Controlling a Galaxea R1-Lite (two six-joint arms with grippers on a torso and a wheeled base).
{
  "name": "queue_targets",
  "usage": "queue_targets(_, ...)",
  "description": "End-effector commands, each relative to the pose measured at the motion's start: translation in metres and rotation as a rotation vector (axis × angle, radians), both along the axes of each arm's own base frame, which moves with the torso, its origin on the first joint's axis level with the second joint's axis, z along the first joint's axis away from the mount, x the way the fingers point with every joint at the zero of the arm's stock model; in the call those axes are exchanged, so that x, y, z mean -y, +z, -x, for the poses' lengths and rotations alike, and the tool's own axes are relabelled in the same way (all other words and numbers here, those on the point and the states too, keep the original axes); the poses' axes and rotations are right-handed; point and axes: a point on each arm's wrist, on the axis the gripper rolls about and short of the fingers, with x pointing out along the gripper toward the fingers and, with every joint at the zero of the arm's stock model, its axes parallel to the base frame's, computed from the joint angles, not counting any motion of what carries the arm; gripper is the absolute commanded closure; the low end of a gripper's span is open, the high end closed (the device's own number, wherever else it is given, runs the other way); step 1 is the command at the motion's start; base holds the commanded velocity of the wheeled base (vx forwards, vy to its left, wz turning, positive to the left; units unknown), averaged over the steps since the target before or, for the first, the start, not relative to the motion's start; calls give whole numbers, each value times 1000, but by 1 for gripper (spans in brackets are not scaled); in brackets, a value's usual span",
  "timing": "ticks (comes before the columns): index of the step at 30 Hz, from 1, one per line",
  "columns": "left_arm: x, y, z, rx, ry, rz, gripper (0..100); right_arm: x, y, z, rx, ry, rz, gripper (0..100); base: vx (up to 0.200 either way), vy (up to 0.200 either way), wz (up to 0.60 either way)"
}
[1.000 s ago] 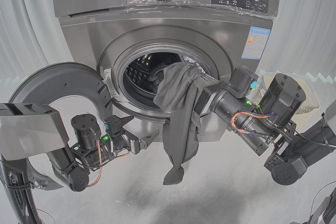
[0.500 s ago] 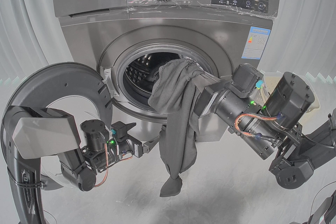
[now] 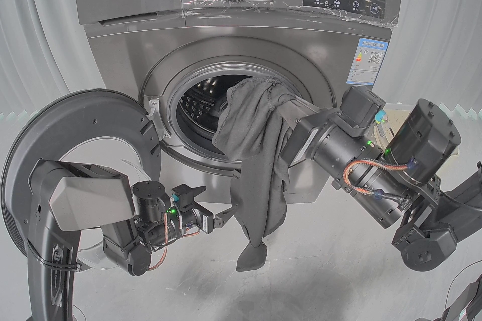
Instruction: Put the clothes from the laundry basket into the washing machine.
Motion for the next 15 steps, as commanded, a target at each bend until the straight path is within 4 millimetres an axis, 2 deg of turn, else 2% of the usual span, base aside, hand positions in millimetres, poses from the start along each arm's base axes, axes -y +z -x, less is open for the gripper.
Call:
queue_targets(1, 8, -17, -10, -10, -5, -2, 0, -2, 1, 3, 3, 12, -3, 100, 0, 0, 0)
queue_targets(7, 14, -23, -29, 27, 14, 15, 0, -4, 2, 7, 5, 24, -5, 100, 0, 0, 0)
queue_targets(15, 19, -32, -34, 22, -6, 16, 0, -6, 3, 8, 7, 33, -7, 100, 0, 0, 0)
